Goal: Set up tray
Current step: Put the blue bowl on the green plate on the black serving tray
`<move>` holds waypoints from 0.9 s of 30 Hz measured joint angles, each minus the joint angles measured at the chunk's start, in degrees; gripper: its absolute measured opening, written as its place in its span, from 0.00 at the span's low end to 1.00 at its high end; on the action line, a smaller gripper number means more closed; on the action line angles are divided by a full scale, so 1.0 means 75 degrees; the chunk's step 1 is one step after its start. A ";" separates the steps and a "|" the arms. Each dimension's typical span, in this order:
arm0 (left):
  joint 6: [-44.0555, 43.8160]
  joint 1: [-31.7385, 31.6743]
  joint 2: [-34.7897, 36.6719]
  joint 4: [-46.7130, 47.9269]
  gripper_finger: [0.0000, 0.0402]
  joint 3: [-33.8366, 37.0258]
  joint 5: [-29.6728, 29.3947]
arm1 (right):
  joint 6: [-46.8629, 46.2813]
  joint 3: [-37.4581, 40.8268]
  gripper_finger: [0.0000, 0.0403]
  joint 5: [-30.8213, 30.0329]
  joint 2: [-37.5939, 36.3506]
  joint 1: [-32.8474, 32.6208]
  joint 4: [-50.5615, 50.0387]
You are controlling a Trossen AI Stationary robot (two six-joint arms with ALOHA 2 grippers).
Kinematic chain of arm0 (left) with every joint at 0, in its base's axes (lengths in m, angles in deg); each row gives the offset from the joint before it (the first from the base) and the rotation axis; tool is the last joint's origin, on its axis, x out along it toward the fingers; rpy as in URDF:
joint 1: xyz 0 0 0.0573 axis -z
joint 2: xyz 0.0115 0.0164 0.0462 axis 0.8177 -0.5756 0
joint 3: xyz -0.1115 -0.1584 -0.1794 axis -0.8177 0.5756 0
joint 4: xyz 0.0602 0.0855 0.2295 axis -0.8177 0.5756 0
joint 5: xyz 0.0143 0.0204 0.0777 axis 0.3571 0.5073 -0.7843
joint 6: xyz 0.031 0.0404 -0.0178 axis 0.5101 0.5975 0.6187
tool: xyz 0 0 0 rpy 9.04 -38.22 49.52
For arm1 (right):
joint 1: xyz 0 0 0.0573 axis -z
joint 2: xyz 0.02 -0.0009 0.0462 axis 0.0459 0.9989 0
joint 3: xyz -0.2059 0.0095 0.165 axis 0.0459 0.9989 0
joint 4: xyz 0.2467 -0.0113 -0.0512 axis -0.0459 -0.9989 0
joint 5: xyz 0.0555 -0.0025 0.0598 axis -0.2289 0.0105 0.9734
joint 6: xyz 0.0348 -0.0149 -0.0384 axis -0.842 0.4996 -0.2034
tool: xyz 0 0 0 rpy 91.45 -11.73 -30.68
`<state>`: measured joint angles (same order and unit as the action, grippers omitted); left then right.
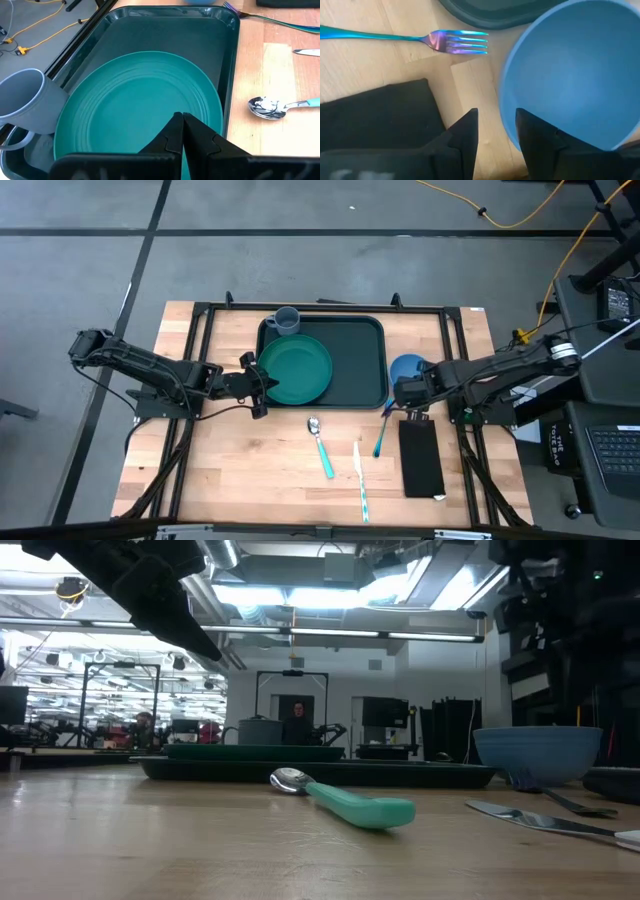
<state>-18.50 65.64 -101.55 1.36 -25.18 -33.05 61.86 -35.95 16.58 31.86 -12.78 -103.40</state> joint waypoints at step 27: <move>-0.0207 0.0000 0.0000 0.0001 0.01 0.0000 0.0073 | 0.0012 0.1017 0.33 -0.0491 0.0137 0.0000 0.0994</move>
<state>-20.05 65.64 -101.55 1.37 -25.18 -32.51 61.95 -28.32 12.90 32.89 -12.78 -95.94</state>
